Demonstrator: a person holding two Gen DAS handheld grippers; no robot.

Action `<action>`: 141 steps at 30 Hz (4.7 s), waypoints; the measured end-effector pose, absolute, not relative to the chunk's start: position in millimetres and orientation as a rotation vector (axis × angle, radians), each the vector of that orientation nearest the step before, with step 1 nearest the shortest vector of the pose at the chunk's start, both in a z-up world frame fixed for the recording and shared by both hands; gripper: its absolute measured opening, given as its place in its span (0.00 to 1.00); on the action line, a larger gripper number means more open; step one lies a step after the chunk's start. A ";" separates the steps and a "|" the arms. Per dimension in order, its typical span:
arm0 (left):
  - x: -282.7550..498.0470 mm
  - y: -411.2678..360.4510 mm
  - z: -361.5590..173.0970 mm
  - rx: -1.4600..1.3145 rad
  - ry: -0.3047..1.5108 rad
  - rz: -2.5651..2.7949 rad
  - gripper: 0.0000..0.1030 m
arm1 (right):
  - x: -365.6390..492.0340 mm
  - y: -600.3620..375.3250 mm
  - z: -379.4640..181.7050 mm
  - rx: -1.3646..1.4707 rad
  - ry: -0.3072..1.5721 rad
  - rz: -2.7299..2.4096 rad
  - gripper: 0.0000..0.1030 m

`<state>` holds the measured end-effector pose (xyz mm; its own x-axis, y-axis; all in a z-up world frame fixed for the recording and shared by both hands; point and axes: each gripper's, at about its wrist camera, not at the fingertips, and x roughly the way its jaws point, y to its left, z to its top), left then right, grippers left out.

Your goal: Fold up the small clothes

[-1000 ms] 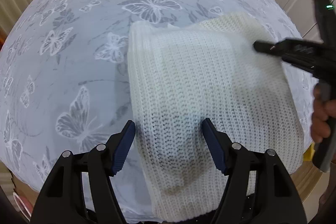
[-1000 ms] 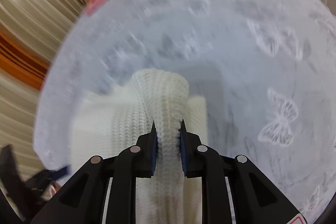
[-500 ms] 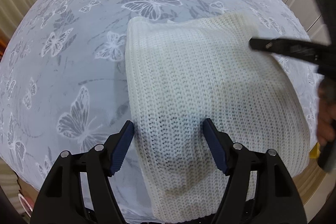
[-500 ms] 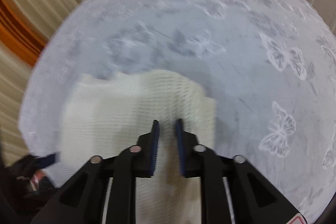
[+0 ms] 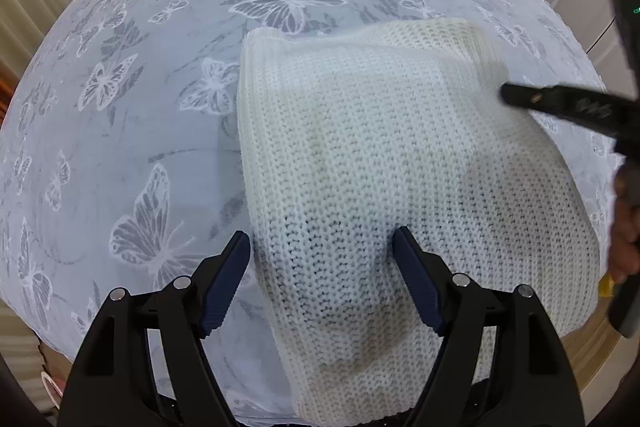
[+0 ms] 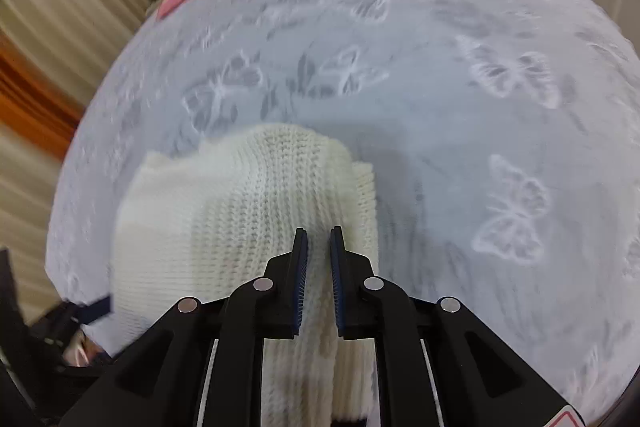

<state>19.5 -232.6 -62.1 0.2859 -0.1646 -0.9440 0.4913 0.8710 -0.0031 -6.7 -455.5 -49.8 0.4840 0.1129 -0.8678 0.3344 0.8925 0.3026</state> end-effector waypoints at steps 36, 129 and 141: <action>48.0 -262.9 -54.1 0.223 1.192 -0.482 0.74 | 0.0 -445.4 -73.2 0.423 1.146 -0.077 0.00; 174.8 77.5 -100.1 -0.305 1.083 -0.488 0.56 | 95.5 -205.3 -109.1 0.570 0.988 0.113 0.45; 152.4 87.1 -47.0 -0.277 1.022 -0.451 0.74 | 126.9 -194.0 -65.5 0.321 1.045 0.001 0.32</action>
<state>152.4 87.1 -47.0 0.4418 -0.4846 -0.7550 0.2316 0.8746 -0.4259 126.9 -194.0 -65.5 0.5062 0.1522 -0.8489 0.1507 0.9535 0.2609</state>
